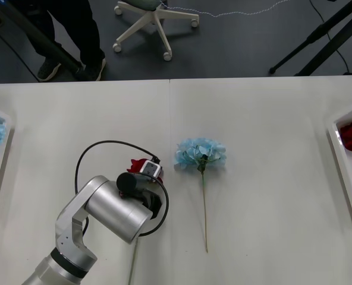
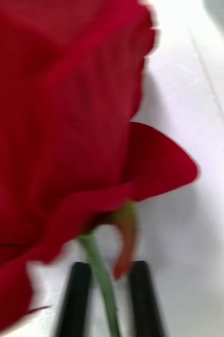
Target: Put the red flowers into the right box and the blue flowers into the left box
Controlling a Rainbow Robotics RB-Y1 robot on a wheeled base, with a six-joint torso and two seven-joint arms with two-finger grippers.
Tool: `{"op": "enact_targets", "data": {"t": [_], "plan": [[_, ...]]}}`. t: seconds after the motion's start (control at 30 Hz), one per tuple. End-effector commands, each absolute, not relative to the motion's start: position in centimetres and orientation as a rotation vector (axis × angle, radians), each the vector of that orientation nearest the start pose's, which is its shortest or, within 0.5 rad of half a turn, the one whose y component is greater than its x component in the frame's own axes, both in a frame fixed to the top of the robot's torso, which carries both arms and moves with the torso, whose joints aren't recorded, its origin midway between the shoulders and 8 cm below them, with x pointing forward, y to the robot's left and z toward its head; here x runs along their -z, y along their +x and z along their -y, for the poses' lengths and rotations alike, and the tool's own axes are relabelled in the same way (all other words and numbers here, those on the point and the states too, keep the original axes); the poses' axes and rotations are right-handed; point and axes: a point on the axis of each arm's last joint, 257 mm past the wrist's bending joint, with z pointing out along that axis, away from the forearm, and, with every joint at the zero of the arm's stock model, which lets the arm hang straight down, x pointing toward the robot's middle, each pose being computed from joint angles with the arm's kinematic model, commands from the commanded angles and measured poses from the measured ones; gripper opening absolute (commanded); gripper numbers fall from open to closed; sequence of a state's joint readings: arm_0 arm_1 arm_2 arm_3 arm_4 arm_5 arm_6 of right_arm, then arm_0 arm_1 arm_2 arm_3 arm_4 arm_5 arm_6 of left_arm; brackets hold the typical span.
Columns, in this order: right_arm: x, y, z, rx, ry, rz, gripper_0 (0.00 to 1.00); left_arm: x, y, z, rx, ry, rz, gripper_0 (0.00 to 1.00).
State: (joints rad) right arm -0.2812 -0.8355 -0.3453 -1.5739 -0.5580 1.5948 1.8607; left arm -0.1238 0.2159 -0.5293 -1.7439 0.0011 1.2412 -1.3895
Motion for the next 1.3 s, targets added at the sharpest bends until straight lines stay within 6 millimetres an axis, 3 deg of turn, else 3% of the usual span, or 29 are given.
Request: {"op": "enact_targets", "data": {"t": [0.03,0.23,0.4,0.6,0.83,0.87,0.9,0.97,1.1,1.2,1.3], "plan": [[15.6,44.3,59.0,0.507,-0.039,-2.583,0.0,40.2,40.6,-9.6,-0.021,0.41,-2.564,0.0],[15.8,45.2,60.9,0.55,-0.006,-2.537,0.0,40.1,40.8,-10.1,-0.05,0.409,-2.554,0.0],[17.4,46.1,62.0,0.583,-0.005,-2.516,0.0,40.0,40.9,-10.1,-0.043,0.399,-2.552,0.0],[19.9,46.9,63.3,0.589,0.006,-2.497,0.0,36.6,41.4,-8.2,0.17,0.321,-2.555,0.0],[21.1,46.9,63.3,0.58,0.008,-2.506,0.0,30.4,40.9,-7.5,0.438,0.283,-2.589,0.0],[21.0,46.9,63.4,0.58,0.008,-2.505,0.08,29.1,40.7,-7.4,0.496,0.278,-2.585,0.0],[21.1,46.9,63.3,0.58,0.0,-2.506,0.24,27.9,40.5,-7.3,0.561,0.271,-2.582,0.0],[21.1,46.9,63.3,0.578,0.007,-2.507,0.46,25.8,40.2,-6.7,0.707,0.254,-2.564,0.0],[20.8,47.3,63.0,0.568,-0.003,-2.502,0.77,20.6,39.5,-5.7,1.018,0.306,-2.456,0.0],[20.7,47.6,62.6,0.553,-0.011,-2.498,0.9,17.7,38.9,-5.4,1.151,0.383,-2.354,0.0],[20.2,48.0,61.9,0.526,-0.02,-2.503,0.95,15.0,38.1,-5.0,1.249,0.478,-2.238,0.0]]}}
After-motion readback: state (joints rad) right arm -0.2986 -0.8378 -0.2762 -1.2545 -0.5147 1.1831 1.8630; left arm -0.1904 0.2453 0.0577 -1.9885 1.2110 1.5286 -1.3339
